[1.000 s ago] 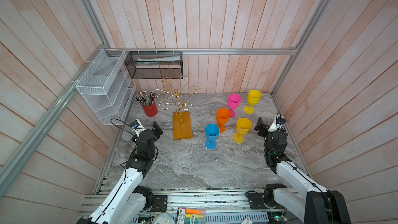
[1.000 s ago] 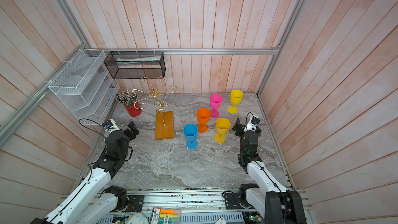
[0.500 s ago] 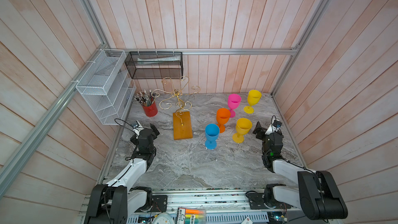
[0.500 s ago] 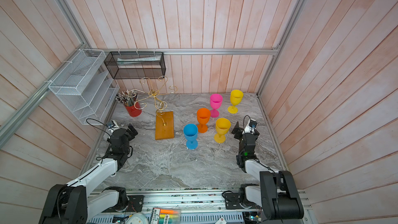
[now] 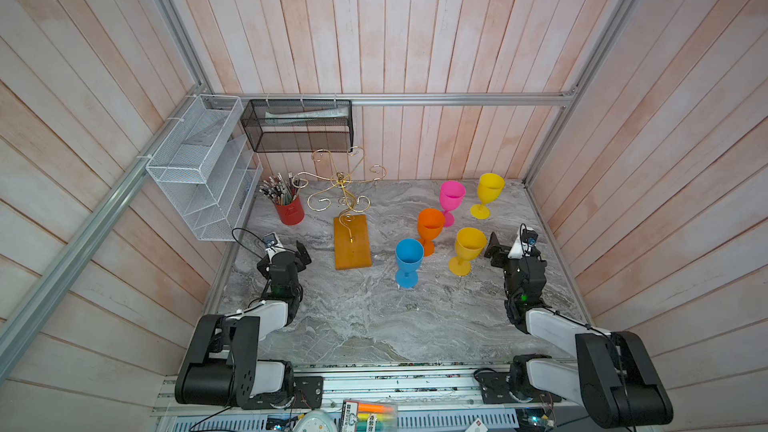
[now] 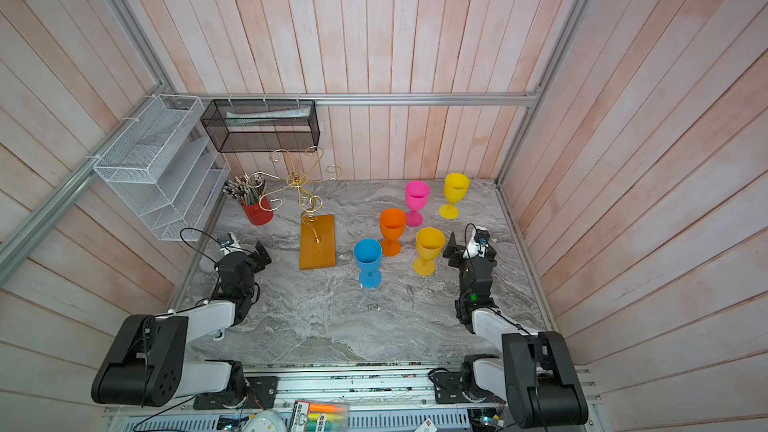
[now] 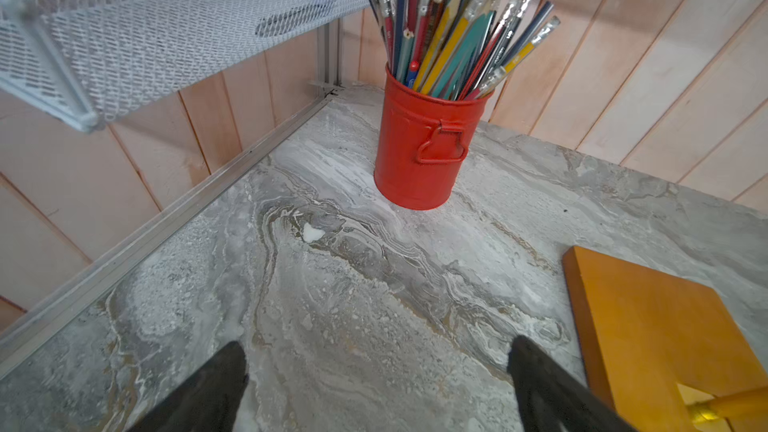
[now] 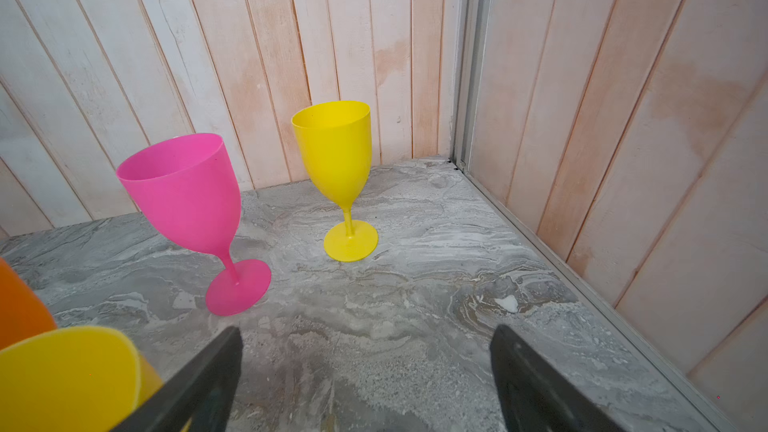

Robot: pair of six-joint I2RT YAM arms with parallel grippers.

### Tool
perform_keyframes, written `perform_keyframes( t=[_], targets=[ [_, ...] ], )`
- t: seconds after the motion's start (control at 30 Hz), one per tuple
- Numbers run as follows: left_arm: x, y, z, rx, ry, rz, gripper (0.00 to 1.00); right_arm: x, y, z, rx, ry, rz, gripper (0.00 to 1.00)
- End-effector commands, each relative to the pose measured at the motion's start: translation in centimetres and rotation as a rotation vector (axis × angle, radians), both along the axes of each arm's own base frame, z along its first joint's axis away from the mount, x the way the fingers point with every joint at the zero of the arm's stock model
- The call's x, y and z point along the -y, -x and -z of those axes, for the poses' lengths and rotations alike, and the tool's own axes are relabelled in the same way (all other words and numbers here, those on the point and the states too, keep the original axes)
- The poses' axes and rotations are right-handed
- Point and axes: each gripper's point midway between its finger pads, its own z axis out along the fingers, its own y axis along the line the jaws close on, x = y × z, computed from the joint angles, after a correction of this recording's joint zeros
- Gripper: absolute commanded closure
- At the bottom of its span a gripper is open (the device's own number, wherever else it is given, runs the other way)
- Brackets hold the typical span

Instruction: Take the wine glass off the wine glass rack

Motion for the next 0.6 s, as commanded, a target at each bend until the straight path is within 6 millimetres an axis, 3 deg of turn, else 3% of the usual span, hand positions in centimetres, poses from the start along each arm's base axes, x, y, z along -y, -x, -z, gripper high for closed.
perform_keyframes(
  t=[0.0, 0.1, 0.23, 0.37, 0.57],
  targets=[
    [0.7, -1.0, -2.3, 0.077, -0.076, 0.064, 0.00, -0.5, 0.0, -0.4, 0.012, 0.019, -0.021, 0.07],
    [1.4, -0.6, -3.4, 0.144, -0.142, 0.123, 0.00, -0.3, 0.8, 0.5, -0.007, 0.027, -0.004, 0.07],
    [1.8, -0.9, -2.3, 0.172, -0.166, 0.145, 0.00, -0.1, 0.9, 2.6, -0.030, 0.027, 0.009, 0.07],
    [1.8, -1.7, -1.8, 0.134, -0.142, 0.166, 0.00, -0.2, 0.4, 3.0, -0.066, 0.028, 0.011, 0.08],
    [2.0, -1.5, -1.1, 0.144, -0.134, 0.197, 0.00, -0.2, 0.1, 3.0, -0.065, 0.026, 0.011, 0.08]
  ],
)
